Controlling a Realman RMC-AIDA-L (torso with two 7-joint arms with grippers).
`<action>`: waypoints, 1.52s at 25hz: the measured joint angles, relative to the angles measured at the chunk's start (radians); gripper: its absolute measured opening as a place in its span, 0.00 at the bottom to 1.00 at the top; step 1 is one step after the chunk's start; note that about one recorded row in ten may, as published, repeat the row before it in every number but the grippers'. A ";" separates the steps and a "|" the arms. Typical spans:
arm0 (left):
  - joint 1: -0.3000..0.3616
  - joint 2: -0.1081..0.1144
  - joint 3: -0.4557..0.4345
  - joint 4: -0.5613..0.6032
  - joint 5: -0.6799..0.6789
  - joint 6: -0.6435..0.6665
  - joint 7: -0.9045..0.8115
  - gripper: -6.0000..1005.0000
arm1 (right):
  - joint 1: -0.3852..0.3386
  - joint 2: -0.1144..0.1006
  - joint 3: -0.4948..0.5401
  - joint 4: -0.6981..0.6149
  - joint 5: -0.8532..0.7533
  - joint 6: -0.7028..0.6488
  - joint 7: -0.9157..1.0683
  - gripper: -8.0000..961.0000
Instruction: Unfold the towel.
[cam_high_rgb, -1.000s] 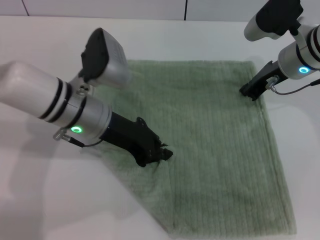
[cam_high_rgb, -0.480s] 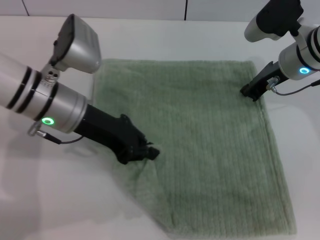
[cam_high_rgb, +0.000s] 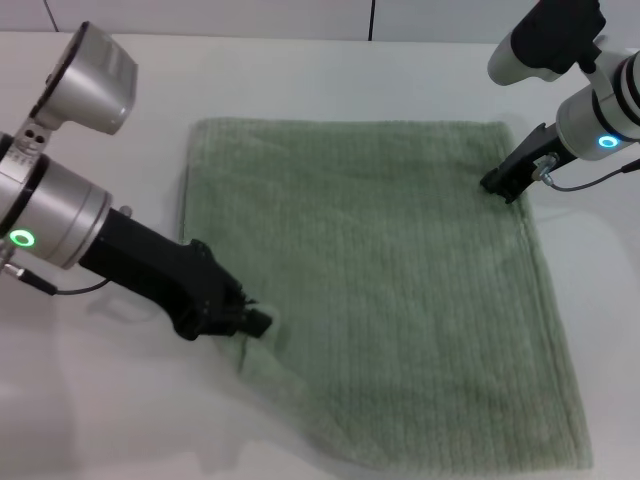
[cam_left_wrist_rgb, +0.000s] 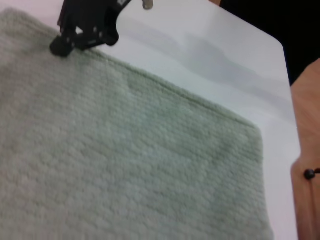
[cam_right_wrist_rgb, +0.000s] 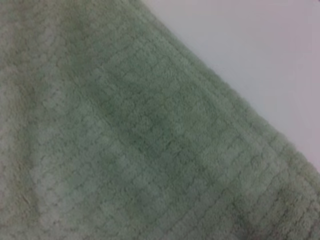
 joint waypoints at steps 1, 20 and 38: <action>-0.002 0.003 -0.012 0.001 0.015 0.027 -0.003 0.06 | 0.000 0.000 0.000 0.001 0.000 0.000 0.000 0.03; 0.002 0.017 -0.078 0.024 0.101 0.118 -0.051 0.07 | 0.002 0.001 -0.002 0.001 -0.001 -0.003 0.000 0.03; 0.000 -0.034 -0.236 0.050 0.089 0.009 0.054 0.58 | 0.024 0.000 -0.003 -0.003 -0.002 -0.008 0.005 0.04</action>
